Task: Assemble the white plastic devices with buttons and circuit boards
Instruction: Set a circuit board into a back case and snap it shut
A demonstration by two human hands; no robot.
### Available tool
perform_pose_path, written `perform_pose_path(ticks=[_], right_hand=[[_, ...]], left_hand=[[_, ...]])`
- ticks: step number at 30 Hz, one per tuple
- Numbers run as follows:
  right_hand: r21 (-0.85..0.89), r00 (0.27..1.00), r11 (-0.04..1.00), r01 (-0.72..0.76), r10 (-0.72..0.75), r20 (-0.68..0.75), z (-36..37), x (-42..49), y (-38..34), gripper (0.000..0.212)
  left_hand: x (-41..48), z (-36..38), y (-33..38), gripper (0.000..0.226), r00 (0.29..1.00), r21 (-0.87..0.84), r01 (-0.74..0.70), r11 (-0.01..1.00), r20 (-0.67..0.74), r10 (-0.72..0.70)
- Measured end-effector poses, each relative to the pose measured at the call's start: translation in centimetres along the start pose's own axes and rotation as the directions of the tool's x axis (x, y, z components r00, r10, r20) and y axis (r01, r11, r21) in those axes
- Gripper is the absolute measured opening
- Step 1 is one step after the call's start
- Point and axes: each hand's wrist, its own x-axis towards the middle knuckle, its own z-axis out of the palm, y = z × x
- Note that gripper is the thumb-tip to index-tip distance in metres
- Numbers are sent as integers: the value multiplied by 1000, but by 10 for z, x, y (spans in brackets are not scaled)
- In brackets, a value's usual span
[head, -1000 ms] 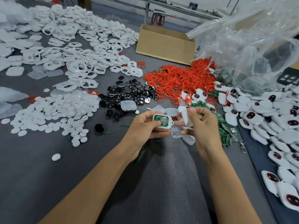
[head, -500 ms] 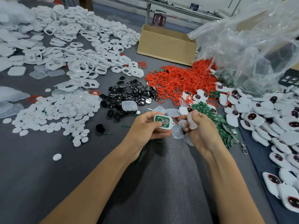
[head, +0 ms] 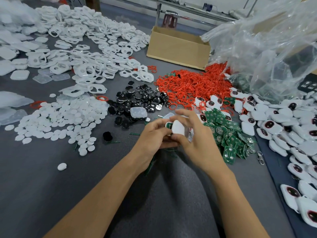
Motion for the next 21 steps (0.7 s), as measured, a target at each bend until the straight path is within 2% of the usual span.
perform_pose_path(ticks=[5, 10, 15, 21], right_hand=[[-101, 1000, 995, 27, -25, 16, -2, 0, -4, 57], [-108, 999, 994, 8, -4, 39, -2, 0, -4, 60], [-133, 998, 991, 10, -1, 63, 0, -1, -3, 62], [-91, 997, 995, -42, 47, 58, 3, 1, 1, 68]], left_hand=[[0, 1, 2, 33, 999, -14, 16, 1000, 43, -16], [-2, 2, 3, 32, 997, 23, 5, 1000, 75, -7], [-3, 2, 2, 20, 998, 62, -1, 998, 55, -2], [-4, 0, -1, 26, 996, 97, -54, 994, 73, 47]])
